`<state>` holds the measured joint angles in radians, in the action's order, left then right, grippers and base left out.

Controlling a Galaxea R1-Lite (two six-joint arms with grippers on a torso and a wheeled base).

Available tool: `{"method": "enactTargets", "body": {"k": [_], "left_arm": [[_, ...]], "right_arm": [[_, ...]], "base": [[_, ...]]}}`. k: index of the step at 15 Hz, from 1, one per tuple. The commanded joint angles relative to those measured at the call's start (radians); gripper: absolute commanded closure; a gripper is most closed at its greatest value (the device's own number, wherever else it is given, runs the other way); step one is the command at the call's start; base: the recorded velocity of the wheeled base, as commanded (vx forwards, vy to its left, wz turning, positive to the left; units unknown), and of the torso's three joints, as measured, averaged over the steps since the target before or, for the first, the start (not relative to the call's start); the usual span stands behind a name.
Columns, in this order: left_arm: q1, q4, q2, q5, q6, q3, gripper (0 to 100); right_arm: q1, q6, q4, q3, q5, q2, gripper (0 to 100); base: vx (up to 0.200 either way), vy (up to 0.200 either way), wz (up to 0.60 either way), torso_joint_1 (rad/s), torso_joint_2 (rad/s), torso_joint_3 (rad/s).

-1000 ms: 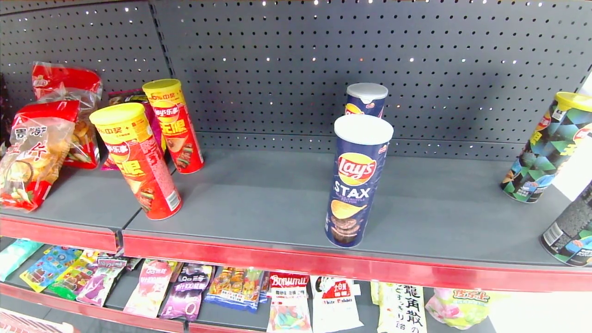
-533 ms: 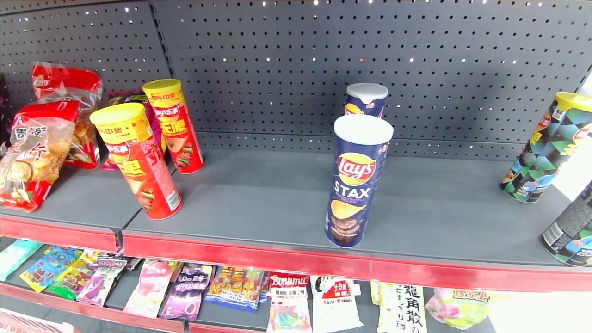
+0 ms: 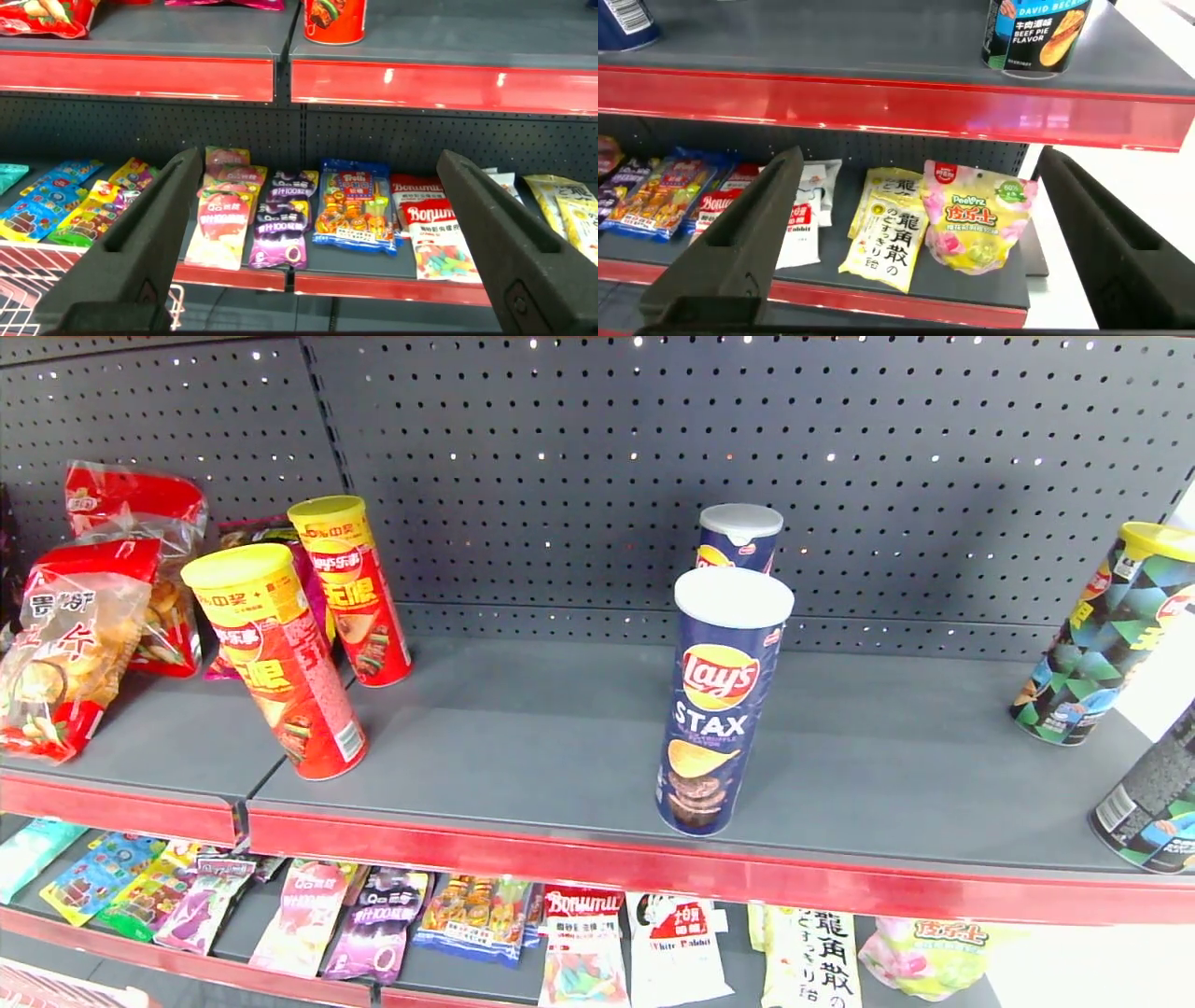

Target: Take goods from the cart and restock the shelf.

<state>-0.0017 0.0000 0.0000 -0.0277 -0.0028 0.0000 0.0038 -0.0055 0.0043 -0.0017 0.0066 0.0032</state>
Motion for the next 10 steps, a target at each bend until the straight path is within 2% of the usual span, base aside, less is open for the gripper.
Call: {"method": "enactTargets", "body": {"k": [1, 4, 10], "left_arm": [[0.0, 0.0, 0.0, 0.0, 0.0, 0.0, 0], [0.0, 0.0, 0.0, 0.0, 0.0, 0.0, 0], [0.0, 0.0, 0.0, 0.0, -0.002, 0.0, 0]], "right_arm": [[0.001, 0.001, 0.0, 0.0, 0.001, 0.001, 0], [0.001, -0.002, 0.0, 0.0, 0.003, 0.001, 0], [0.001, 0.001, 0.0, 0.0, 0.003, 0.001, 0]], "base": [[0.0, 0.0, -0.6, -0.002, 0.0, 0.002], [0.0, 0.0, -0.6, 0.009, 0.0, 0.002], [0.0, 0.0, 0.0, 0.0, 0.0, 0.0]]}}
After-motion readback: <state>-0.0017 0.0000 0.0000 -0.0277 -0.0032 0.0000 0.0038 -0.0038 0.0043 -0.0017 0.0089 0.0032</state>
